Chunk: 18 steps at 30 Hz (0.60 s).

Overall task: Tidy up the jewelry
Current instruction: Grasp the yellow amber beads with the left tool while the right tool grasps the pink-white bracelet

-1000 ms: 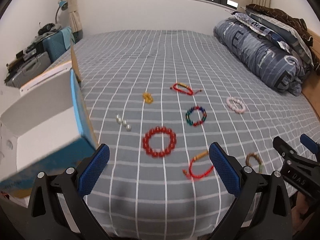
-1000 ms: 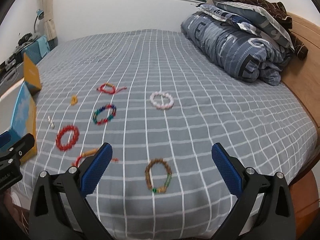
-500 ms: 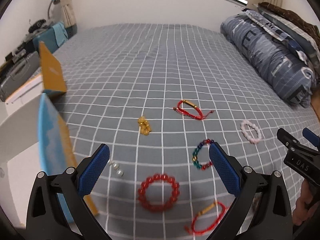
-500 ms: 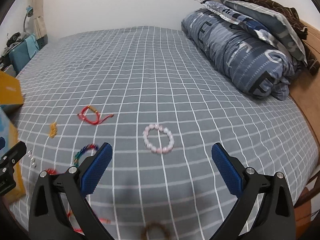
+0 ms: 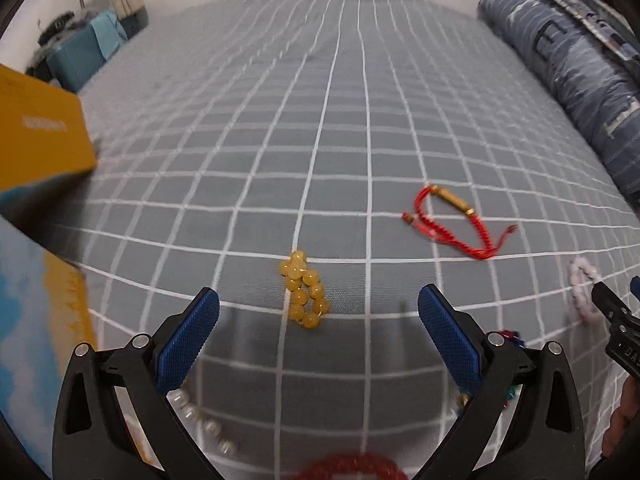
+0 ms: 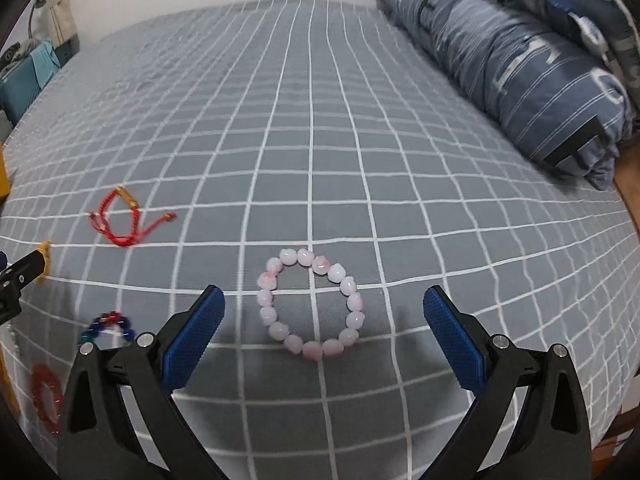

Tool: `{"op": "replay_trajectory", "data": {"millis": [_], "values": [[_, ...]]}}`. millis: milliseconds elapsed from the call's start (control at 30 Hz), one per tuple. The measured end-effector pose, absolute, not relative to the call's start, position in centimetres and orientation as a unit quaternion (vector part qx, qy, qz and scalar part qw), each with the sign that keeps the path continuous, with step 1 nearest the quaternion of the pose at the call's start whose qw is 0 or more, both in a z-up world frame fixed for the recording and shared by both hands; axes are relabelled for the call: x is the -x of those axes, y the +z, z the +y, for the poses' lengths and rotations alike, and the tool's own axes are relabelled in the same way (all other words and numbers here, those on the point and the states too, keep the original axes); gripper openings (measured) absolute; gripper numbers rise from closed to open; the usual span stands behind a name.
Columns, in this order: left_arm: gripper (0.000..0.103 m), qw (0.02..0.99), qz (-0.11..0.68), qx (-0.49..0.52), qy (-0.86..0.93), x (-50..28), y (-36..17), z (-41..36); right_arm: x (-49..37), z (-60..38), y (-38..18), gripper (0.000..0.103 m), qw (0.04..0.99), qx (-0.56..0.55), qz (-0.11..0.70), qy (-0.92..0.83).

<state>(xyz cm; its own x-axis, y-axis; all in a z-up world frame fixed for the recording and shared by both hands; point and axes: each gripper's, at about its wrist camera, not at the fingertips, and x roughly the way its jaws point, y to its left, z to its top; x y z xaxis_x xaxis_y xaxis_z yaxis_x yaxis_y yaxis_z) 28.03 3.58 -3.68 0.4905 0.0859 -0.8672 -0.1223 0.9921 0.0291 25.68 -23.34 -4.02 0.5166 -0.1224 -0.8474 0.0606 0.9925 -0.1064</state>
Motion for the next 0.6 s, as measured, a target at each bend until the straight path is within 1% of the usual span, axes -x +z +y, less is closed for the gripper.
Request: {"op": "replay_trajectory", "data": {"millis": [200, 267, 300, 367, 400, 433, 467, 500, 533, 567, 600], "values": [[0.097, 0.851, 0.522, 0.025, 0.056, -29.6, -6.0, 4.1, -27.4, -24.1, -5.8, 0.096, 0.859, 0.028, 0.508, -0.055], [0.096, 0.849, 0.525, 0.033, 0.054, -29.9, -6.5, 4.4, -27.9, -24.3, -6.6, 0.093, 0.853, 0.024, 0.518, -0.055], [0.095, 0.85, 0.524, 0.034, 0.055, -30.0, -6.6, 4.4, -28.1, -24.5, -6.9, 0.09, 0.85, 0.018, 0.524, -0.051], [0.091, 0.851, 0.521, 0.032, 0.053, -30.0, -6.6, 4.3, -28.3, -24.6, -7.2, 0.089, 0.848, 0.011, 0.527, -0.046], [0.087, 0.852, 0.52, 0.032, 0.052, -30.0, -6.7, 4.3, -28.3, -24.6, -7.2, 0.087, 0.848, 0.009, 0.529, -0.041], [0.085, 0.852, 0.52, 0.03, 0.049, -30.0, -6.7, 4.1, -28.4, -24.5, -7.2, 0.082, 0.847, 0.006, 0.53, -0.037], [0.08, 0.853, 0.519, 0.03, 0.047, -29.9, -6.7, 4.0, -28.5, -24.4, -7.2, 0.079, 0.847, 0.005, 0.531, -0.034], [0.075, 0.853, 0.519, 0.03, 0.045, -29.7, -6.6, 3.7, -28.4, -24.3, -7.1, 0.074, 0.847, 0.007, 0.531, -0.031], [0.072, 0.853, 0.519, 0.031, 0.042, -29.5, -6.6, 3.5, -28.4, -24.0, -7.1, 0.067, 0.847, 0.009, 0.531, -0.027], [0.067, 0.854, 0.518, 0.03, 0.04, -29.3, -6.5, 3.2, -28.3, -23.7, -7.0, 0.064, 0.847, 0.012, 0.531, -0.024], [0.062, 0.854, 0.518, 0.031, 0.038, -29.2, -6.4, 3.1, -28.3, -23.5, -6.9, 0.056, 0.847, 0.014, 0.531, -0.022]]}}
